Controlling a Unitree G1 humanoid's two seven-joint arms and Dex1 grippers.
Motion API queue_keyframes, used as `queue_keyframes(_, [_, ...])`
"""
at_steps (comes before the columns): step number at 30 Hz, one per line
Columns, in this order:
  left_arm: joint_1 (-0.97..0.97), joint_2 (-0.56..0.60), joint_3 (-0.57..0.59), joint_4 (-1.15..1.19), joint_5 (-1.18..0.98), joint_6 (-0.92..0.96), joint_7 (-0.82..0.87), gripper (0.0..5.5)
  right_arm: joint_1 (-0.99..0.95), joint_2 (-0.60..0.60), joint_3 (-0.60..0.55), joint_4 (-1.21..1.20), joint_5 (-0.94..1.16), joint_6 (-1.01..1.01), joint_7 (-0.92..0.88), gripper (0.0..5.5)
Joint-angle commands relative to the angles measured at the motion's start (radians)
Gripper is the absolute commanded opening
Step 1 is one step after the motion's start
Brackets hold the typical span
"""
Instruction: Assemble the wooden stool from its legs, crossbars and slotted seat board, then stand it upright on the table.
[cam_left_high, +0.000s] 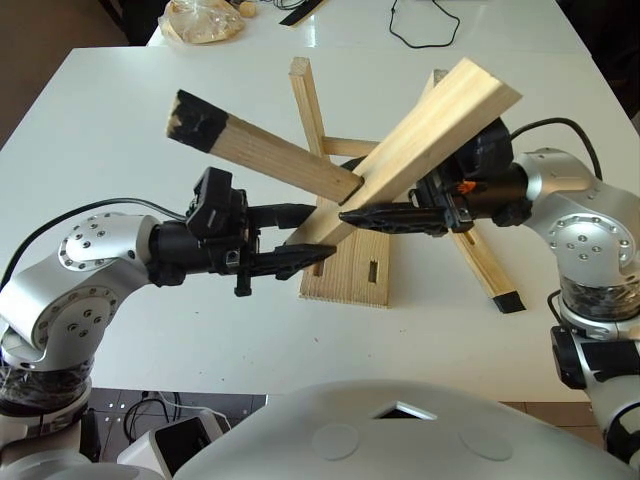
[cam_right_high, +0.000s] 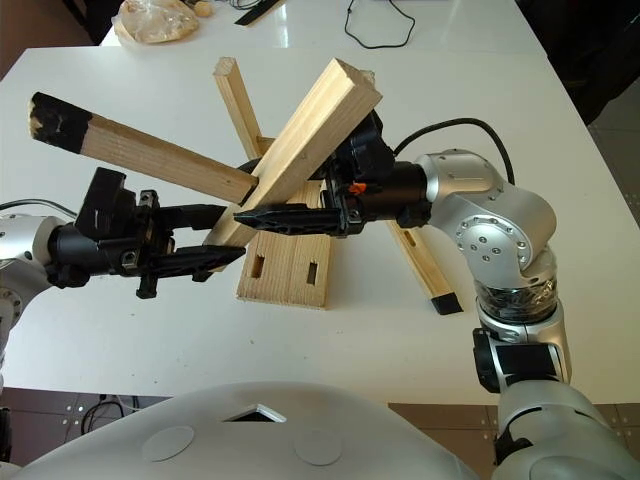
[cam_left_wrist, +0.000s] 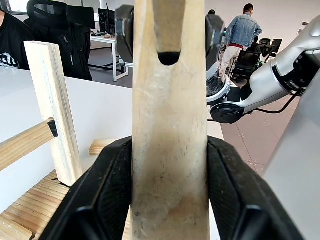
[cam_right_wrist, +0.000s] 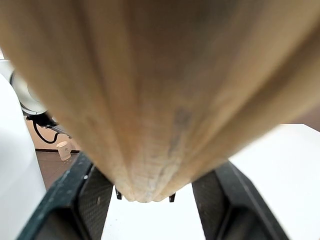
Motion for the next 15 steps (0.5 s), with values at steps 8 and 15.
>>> queue_keyframes(8, [0.292,0.137,0.009,0.192,0.464,-0.229,-0.100,4.01,0.000,-0.031,-0.009,0.025,-0.092,-0.032,-0.001,2.00])
queue_keyframes(15, [0.294,0.079,-0.062,0.389,0.670,-0.390,-0.097,4.10,0.145,-0.181,-0.032,0.037,-0.228,-0.101,0.076,2.00])
